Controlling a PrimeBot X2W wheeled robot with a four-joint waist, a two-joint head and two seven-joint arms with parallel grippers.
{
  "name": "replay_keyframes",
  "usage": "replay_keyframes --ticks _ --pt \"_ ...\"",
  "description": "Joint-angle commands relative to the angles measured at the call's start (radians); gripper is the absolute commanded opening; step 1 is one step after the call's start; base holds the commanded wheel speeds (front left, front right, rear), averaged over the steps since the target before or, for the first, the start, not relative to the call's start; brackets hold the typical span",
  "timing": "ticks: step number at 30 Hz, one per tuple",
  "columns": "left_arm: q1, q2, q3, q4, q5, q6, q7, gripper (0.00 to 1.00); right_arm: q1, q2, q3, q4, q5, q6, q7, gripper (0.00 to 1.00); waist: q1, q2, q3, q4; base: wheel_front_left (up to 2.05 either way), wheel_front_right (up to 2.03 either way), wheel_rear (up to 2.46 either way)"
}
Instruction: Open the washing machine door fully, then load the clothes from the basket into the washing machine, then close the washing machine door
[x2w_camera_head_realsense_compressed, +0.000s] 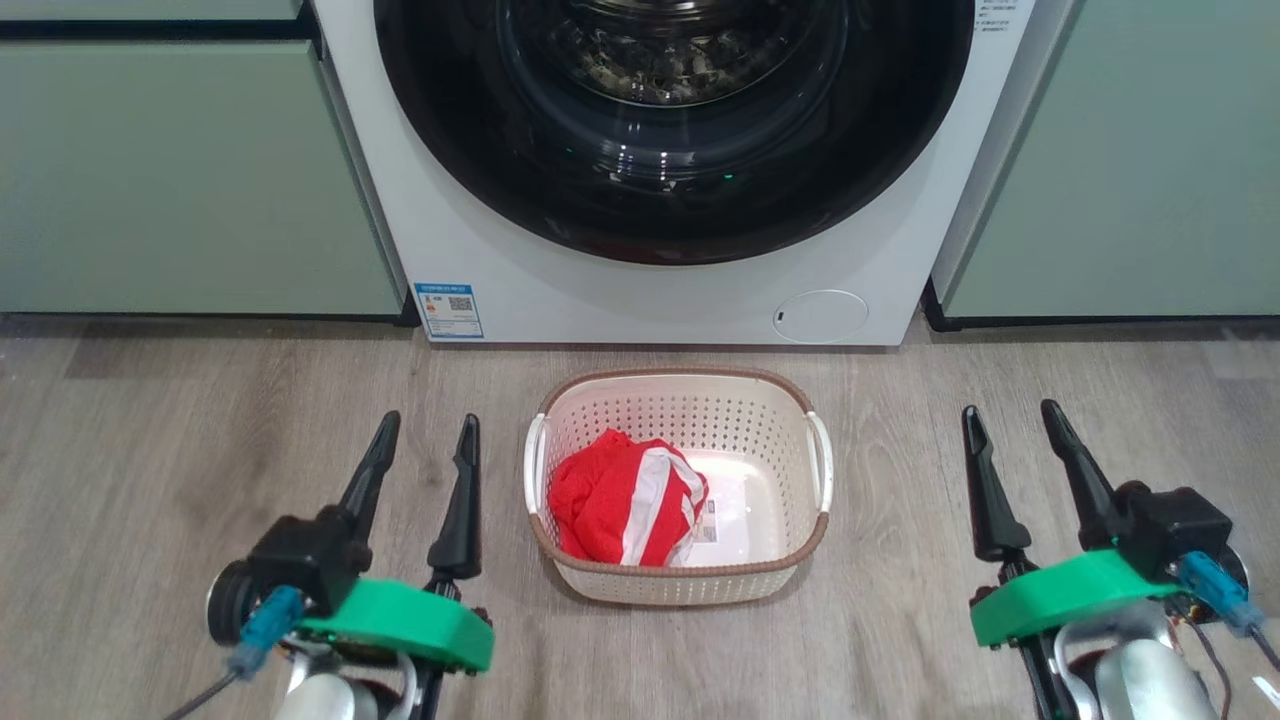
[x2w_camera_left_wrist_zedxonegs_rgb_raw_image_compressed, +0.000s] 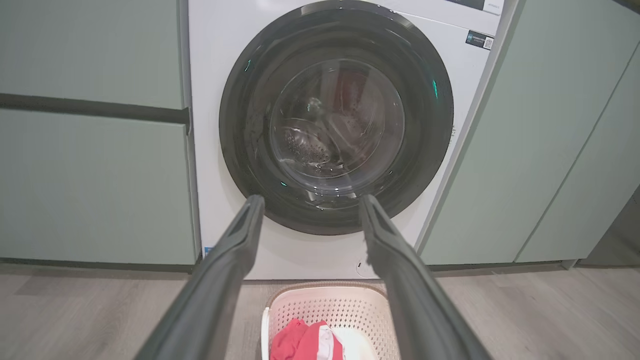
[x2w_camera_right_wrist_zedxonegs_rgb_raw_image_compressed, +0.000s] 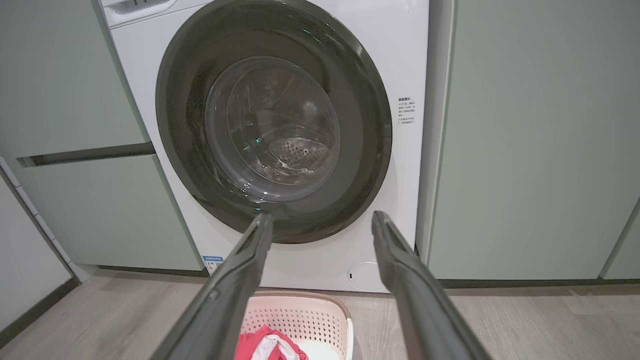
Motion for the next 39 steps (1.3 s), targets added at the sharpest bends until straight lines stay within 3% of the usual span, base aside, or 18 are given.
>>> replay_keyframes --ticks 1,8,14,39 --pt "-0.034 0.008 0.022 -0.025 0.040 -0.001 -0.015 1.00 -0.035 -0.014 0.024 -0.026 -0.031 0.000 -0.020 1.00 0.0000 0.0000 -0.002 0.000 0.00 0.00 0.00" --pt "-0.025 0.009 0.009 0.032 0.122 0.049 -0.034 1.00 -0.036 -0.015 0.033 0.026 -0.092 0.000 -0.040 1.00 0.0000 0.0000 -0.011 -0.003 0.00 0.00 0.00" --pt "-0.024 0.009 0.005 0.089 0.114 0.063 -0.034 1.00 -0.046 -0.015 0.024 0.092 -0.105 0.000 -0.040 1.00 0.0000 0.0000 -0.016 -0.005 0.00 0.00 0.00" --pt "-0.025 0.009 0.023 0.107 0.090 0.058 -0.034 1.00 -0.055 -0.015 0.026 0.097 -0.085 0.000 -0.040 1.00 0.0000 0.0000 -0.013 -0.004 0.00 0.00 0.00"
